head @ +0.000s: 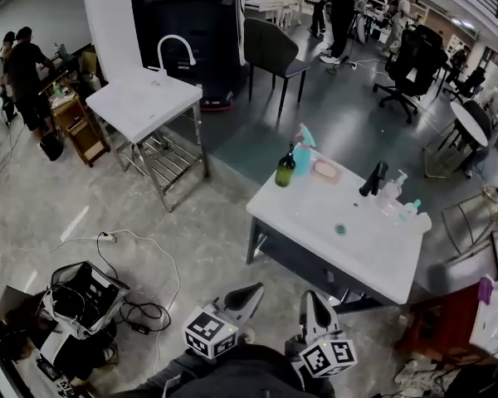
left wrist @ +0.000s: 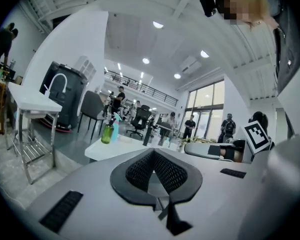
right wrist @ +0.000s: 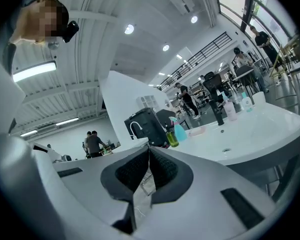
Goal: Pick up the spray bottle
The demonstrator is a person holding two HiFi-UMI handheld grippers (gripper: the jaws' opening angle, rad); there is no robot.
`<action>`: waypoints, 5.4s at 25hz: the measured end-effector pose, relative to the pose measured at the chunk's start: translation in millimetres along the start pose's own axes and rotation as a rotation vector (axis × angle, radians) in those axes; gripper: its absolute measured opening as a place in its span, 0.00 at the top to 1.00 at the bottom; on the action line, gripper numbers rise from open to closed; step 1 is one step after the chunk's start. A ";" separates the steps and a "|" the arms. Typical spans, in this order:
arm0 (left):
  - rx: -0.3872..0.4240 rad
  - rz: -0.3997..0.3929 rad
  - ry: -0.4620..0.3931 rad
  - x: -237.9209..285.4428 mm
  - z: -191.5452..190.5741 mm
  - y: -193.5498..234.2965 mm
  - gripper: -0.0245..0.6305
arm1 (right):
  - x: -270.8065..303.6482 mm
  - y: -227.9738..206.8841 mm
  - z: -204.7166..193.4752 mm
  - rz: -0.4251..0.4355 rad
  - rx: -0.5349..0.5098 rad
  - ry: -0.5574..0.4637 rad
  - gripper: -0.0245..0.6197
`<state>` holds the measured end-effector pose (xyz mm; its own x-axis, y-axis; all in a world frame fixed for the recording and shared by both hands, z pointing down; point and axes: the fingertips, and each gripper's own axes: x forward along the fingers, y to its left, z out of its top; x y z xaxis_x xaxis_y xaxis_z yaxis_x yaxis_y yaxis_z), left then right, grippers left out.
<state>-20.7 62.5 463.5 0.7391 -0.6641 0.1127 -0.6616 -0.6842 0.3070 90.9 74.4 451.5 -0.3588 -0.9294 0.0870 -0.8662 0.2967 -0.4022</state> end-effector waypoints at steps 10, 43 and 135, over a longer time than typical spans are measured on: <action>-0.014 -0.018 0.054 8.2 -9.9 -9.6 0.96 | -40.9 -29.4 3.9 -0.122 0.054 -0.057 0.95; -0.023 -0.189 0.098 186.2 39.2 45.6 0.96 | 82.3 -133.8 70.8 -0.256 0.099 -0.098 0.95; -0.114 0.376 -0.067 218.2 118.8 277.5 0.96 | 490.8 -172.6 97.8 0.217 -0.304 0.116 0.81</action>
<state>-58.1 -308.1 461.1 0.4353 -0.8827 0.1770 -0.8635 -0.3537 0.3596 98.3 -454.4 474.5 -0.5668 -0.8121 0.1388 -0.8232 0.5513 -0.1356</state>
